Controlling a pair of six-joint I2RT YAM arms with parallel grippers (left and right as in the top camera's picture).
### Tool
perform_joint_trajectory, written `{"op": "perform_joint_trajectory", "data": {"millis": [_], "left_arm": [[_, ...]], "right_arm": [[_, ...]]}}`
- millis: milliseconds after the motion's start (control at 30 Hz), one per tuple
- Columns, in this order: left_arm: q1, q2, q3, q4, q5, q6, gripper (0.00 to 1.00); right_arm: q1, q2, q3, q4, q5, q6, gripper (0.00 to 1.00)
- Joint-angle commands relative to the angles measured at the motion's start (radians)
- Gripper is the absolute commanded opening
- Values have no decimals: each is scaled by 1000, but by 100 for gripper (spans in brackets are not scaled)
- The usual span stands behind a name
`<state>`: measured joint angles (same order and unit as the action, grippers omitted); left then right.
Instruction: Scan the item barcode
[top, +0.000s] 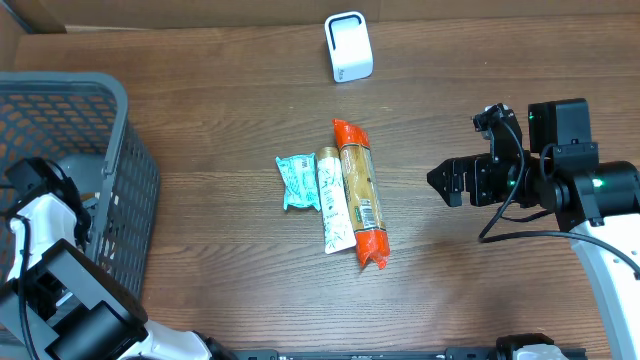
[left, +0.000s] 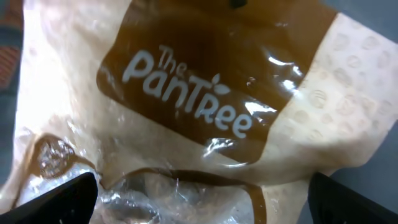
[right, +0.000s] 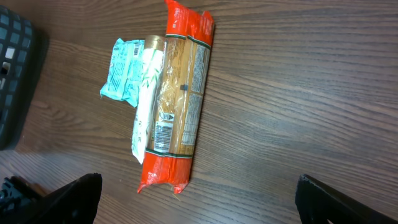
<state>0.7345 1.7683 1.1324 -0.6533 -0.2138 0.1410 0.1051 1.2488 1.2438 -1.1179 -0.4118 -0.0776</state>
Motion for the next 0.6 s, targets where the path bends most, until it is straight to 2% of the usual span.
{"op": "perform_joint_trajectory", "data": {"millis": [0,67,167,233,567], "left_arm": [[-4,55,5,-2,8,31,99],[-4,77,5,-7,24,31,93],[-4,97,5,-12,31,23,62],[-4,98,5,-11,31,23,47],[-4,98,10,-11,23,23,47]], "right_arm": [[-1,-1,25,5,-8,1,100],[-1,-1,25,5,-8,1,100],[-1,-1,25,5,-8,1,100],[-1,-1,25,5,-8,1,100],[-1,-1,25,6,-8,1,100]]}}
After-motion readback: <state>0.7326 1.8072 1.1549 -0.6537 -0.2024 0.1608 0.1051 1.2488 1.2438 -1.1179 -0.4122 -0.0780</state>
